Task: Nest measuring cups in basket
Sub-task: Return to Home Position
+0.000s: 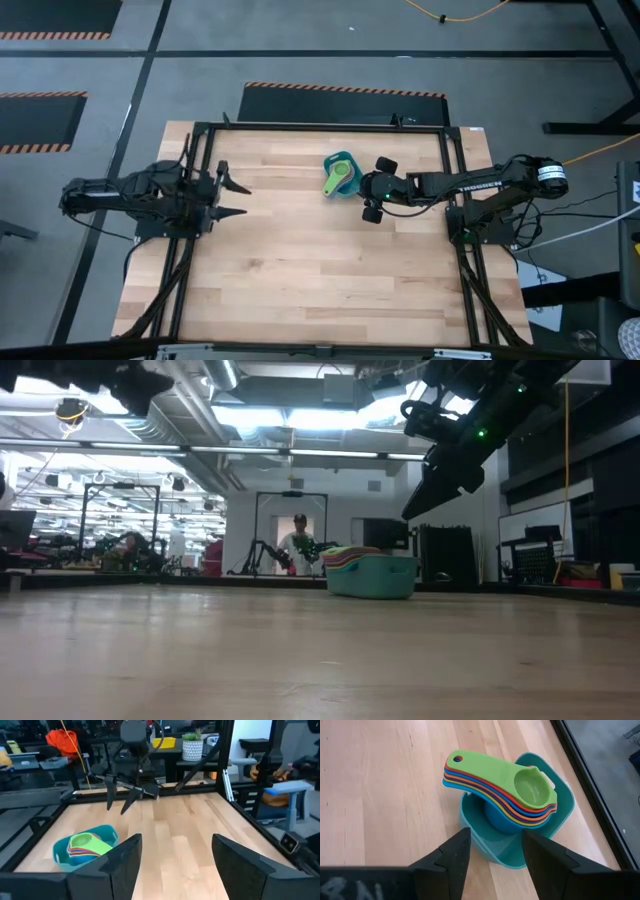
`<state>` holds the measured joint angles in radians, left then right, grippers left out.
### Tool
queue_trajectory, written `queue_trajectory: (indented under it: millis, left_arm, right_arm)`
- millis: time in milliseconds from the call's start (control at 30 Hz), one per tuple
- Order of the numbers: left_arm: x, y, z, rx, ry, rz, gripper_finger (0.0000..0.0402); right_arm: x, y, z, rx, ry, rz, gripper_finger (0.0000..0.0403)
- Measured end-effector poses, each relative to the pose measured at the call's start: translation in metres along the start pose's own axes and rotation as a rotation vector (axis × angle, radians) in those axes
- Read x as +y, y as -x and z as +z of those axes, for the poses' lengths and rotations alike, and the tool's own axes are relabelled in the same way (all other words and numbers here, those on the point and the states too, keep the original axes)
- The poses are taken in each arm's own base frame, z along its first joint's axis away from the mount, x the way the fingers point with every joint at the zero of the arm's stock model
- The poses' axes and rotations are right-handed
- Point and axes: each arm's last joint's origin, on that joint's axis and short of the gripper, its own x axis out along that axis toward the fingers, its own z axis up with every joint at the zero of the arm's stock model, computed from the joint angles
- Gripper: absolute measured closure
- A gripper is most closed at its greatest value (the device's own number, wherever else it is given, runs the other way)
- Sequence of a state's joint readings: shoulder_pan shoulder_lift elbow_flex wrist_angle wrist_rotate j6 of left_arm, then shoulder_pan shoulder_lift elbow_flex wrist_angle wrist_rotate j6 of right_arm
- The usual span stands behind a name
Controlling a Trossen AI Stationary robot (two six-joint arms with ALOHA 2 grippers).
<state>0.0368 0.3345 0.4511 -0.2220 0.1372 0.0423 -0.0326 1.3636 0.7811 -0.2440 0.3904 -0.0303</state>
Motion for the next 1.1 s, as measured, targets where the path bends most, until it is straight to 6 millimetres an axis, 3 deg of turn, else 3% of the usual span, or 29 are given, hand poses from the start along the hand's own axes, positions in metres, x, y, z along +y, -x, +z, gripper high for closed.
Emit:
queue_trajectory:
  millis: [367, 967, 1100]
  left_arm:
    - [-0.002, -0.001, -0.042, 0.035, -0.041, -0.003, 0.0167]
    - [-0.004, 0.007, -0.078, -0.06, -0.054, 0.013, 0.0167]
    - [-0.003, 0.007, -0.078, -0.059, -0.052, 0.053, 0.0167]
  right_arm:
    - [0.0, 0.0, 0.0, 0.0, 0.0, 0.0, 0.0221]
    - [0.0, 0.0, 0.0, 0.0, 0.001, 0.001, 0.0221]
    - [0.0, 0.0, 0.0, -0.001, 0.001, 0.001, 0.0221]
